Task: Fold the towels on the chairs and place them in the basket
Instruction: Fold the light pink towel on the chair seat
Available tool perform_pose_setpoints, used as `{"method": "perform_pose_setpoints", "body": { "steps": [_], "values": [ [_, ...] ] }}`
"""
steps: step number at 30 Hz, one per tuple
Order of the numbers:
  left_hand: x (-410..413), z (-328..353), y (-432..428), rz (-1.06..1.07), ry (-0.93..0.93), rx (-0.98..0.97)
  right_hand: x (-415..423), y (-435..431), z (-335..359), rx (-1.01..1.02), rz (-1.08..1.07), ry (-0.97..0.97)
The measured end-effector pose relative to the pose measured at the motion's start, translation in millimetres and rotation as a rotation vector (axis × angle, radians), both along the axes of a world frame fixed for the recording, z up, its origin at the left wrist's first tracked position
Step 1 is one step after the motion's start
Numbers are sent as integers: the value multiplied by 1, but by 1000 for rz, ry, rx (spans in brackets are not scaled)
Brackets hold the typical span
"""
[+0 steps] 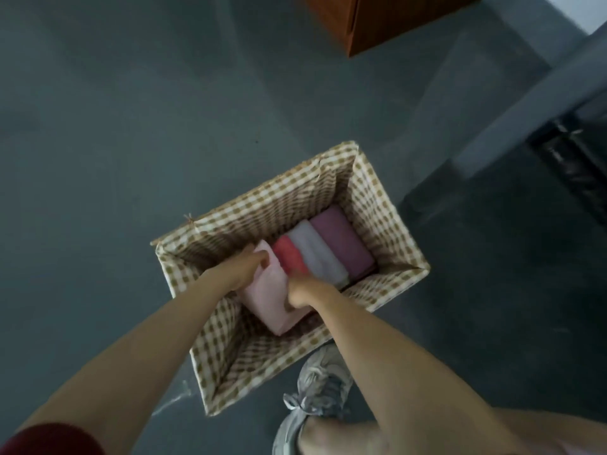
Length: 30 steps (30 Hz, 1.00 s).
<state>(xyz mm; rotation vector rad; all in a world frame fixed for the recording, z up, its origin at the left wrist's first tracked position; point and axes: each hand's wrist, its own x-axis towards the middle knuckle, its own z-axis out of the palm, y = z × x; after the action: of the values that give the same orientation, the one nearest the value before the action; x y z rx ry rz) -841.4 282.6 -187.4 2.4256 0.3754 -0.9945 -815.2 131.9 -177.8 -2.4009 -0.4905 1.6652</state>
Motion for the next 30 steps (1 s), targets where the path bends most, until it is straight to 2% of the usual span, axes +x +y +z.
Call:
{"method": "perform_pose_setpoints", "body": {
  "steps": [2, 6, 10, 13, 17, 20, 24, 30],
  "values": [
    [1, -8, 4, 2, 8, 60, -8, 11, -9, 35, -18, -15],
    [0, -23, 4, 138, 37, 192, -16, 24, -23, 37, 11, 1],
    [-17, -43, -19, 128, 214, 396, -3, 13, -30, -5, 167, -61],
    [-30, -55, -44, 64, 306, 304, 15, 4, -33, -39, 297, -195],
    [-45, -69, -63, 110, 316, 239, 20, 0, -41, -146, 481, -226],
    [-57, -75, -71, 135, 289, 242, 19, -4, -44, -195, 482, -229],
    [-60, -67, -68, 98, 294, 201, 20, -5, -36, -164, 512, -215],
    [-38, -15, -66, -29, 227, 159, 26, -25, 25, 22, 411, -414]
  ]
}}
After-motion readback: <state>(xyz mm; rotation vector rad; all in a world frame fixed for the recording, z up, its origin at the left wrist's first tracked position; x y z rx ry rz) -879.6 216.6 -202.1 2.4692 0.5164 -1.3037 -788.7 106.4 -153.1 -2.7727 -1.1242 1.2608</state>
